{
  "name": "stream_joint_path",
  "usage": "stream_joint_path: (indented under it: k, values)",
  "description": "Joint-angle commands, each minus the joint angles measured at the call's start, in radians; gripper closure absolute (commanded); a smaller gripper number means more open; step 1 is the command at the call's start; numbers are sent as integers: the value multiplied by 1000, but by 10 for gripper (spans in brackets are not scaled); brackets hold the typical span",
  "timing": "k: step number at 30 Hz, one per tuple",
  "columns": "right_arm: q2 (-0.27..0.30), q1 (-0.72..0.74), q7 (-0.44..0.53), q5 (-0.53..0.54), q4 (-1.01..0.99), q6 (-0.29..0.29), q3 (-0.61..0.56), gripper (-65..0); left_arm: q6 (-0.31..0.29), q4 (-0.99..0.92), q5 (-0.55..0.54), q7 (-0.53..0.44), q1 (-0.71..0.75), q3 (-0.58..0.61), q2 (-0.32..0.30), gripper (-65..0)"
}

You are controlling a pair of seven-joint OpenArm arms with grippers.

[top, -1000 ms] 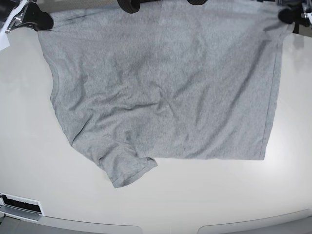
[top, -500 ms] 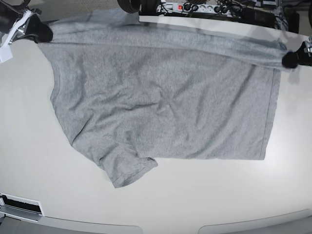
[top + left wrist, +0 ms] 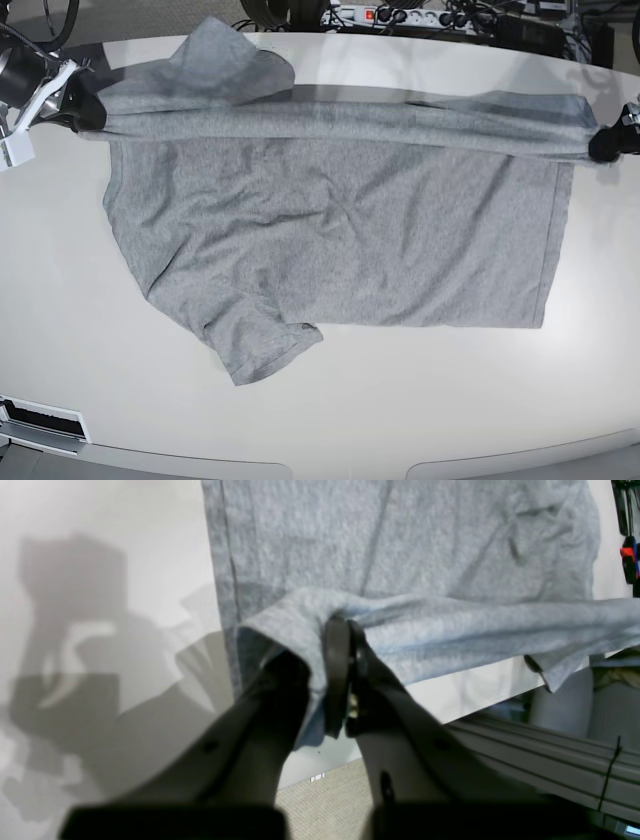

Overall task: Layout the t-shirt on the table in an organized manner, then fold the t-shirt properly
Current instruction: 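Lift the held edge with both grippers and fold it over the shirt body, then open the right gripper to release the fold and raise it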

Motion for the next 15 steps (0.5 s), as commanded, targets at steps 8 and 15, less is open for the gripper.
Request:
stream_joint_path:
  k: [8,15]
  values:
    - [13,5,44,6,12,5,7,0,-6,10,-14,-22,-65,-8,-31,0]
    - [15,28,82,-62,12,-11,8,-350,-6,10,-13,-15,-105,-8,-31,-260]
